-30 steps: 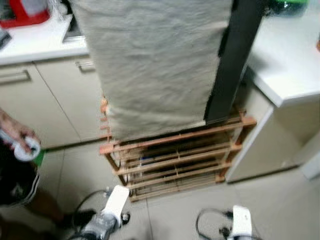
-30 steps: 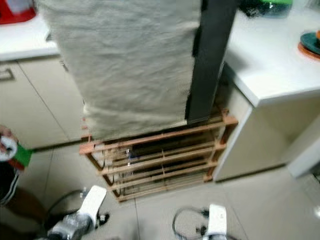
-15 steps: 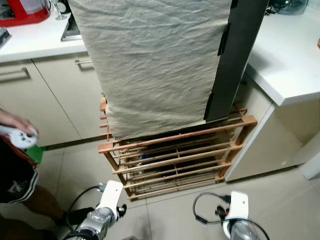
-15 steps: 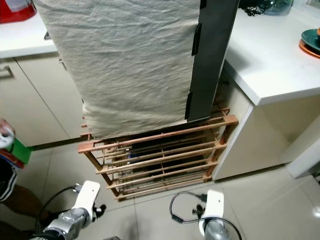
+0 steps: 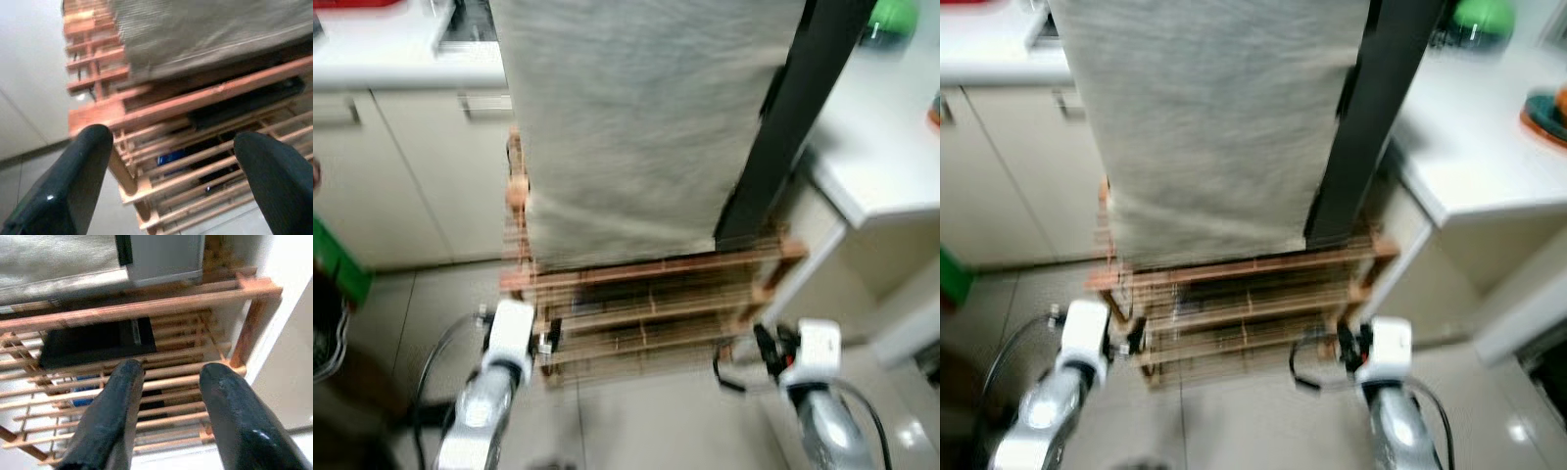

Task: Clothes washing

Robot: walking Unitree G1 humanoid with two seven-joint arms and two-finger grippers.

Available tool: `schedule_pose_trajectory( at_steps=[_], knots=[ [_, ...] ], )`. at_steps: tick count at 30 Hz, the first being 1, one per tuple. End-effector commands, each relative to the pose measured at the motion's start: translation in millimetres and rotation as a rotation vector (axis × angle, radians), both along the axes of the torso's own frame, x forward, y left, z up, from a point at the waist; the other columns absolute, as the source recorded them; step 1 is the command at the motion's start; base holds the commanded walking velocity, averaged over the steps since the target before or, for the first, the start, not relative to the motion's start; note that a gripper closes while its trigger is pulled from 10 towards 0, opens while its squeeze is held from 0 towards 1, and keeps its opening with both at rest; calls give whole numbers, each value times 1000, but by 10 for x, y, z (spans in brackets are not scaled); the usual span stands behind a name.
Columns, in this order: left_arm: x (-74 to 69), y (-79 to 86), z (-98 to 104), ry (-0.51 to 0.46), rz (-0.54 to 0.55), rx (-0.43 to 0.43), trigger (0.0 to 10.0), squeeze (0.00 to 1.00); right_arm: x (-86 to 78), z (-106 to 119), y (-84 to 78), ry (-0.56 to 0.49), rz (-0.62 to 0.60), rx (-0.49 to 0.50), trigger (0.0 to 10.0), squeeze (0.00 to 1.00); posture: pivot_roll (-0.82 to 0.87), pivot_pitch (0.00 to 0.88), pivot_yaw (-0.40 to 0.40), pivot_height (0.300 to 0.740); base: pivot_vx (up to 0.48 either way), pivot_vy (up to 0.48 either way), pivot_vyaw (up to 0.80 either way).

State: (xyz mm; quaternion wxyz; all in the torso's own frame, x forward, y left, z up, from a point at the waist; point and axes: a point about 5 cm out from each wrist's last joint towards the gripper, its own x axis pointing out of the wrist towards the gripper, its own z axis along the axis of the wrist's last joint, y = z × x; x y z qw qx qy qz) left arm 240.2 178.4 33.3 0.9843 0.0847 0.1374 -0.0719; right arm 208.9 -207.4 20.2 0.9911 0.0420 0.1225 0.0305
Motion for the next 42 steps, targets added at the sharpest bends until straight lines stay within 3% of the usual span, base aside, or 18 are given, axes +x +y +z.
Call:
schedule_pose_trajectory(
  at_steps=[1,5,9,15,16,17,18,19,23,31,34,38,42],
  knots=[
    [-9,-40,106,-14,-36,1,10000,1000,8,164,-15,-47,13,-6,10000,1000,-95,0,-44,740,0,0,0],
    [2,-24,418,-72,-29,-16,10000,1000,-43,490,1,-134,-13,5,10000,1000,-87,0,-44,740,0,0,0],
    [5,-177,598,-98,-64,-82,10000,1000,-8,724,36,-194,-33,21,10000,1000,-90,0,-28,740,0,0,0],
    [86,-221,689,-98,-36,-75,10000,1000,40,858,44,-206,-56,18,10000,1000,-98,0,-17,740,0,0,-485],
    [104,-215,723,-113,-24,-62,10000,384,42,870,43,-203,-61,21,10000,1000,-99,0,-16,740,0,0,-800],
    [113,-211,747,-125,-18,-50,10000,384,42,876,44,-202,-63,22,10000,1000,-99,0,-16,740,0,0,-800],
    [119,-215,770,-142,-16,-46,10000,86,41,881,43,-200,-65,23,10000,1000,-99,0,-16,740,0,0,-800],
    [119,-222,799,-154,-15,-41,10000,0,36,890,42,-194,-67,21,10000,1000,-99,0,-16,740,0,0,-800],
    [98,-249,842,-148,-11,-113,10000,0,16,899,30,-173,-83,22,10000,1000,-105,0,-12,740,0,0,-800],
    [135,-275,967,-216,-45,-86,10000,0,57,899,-27,-148,-159,10,10000,1000,-103,0,-7,740,0,0,-791],
    [170,-251,974,-240,-6,-51,10000,0,63,896,-26,-141,-160,12,10000,1000,-102,0,-7,740,0,0,-781],
    [186,-197,925,-169,72,-46,10000,0,83,910,-5,-140,-154,9,10000,1000,-102,0,-5,740,0,0,-781],
    [225,-248,1016,-192,-25,-34,10000,0,120,977,80,-163,-120,-59,10000,1000,-94,0,-3,740,0,0,-777]
  ],
)
